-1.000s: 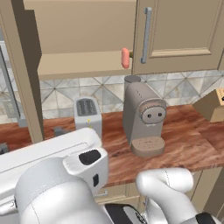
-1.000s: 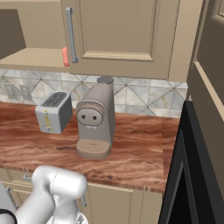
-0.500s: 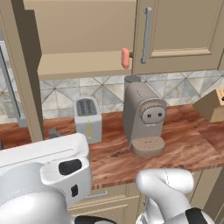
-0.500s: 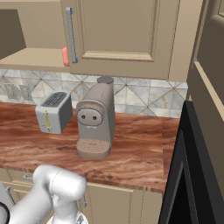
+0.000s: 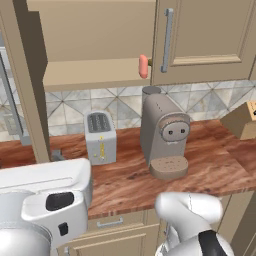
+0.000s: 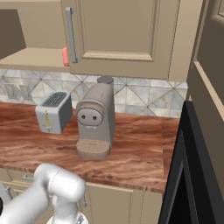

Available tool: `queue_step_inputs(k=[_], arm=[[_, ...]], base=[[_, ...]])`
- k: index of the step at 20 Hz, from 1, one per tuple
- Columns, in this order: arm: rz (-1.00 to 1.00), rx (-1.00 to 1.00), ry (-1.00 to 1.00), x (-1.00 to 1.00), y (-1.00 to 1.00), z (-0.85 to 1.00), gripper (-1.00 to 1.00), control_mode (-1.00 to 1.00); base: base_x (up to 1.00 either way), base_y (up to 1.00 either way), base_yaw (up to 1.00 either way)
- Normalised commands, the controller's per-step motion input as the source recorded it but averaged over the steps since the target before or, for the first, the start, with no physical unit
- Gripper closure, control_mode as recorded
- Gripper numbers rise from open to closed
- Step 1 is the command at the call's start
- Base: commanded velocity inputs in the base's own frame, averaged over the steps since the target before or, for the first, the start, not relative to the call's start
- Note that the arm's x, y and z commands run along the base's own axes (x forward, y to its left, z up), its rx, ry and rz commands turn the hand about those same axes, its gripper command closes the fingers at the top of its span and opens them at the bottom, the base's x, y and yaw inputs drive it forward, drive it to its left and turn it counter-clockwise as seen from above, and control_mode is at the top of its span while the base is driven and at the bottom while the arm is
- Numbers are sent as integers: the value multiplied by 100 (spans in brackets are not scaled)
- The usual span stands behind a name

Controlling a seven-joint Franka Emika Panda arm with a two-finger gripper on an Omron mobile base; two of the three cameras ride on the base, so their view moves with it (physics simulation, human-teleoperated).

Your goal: Pick up the bar soap and sponge from the sink, and place them back in the cabinet, and close the cabinet doors.

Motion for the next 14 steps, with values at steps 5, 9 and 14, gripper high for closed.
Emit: queue_step_inputs(k=[5,9,14], arm=[[-10,0,0,0,16,0,-100,-100],[-8,0,0,0,23,0,-100,-100],[-7,0,0,0,19,0,-100,-100]], base=[[0,0,0],[0,0,0],[0,0,0]])
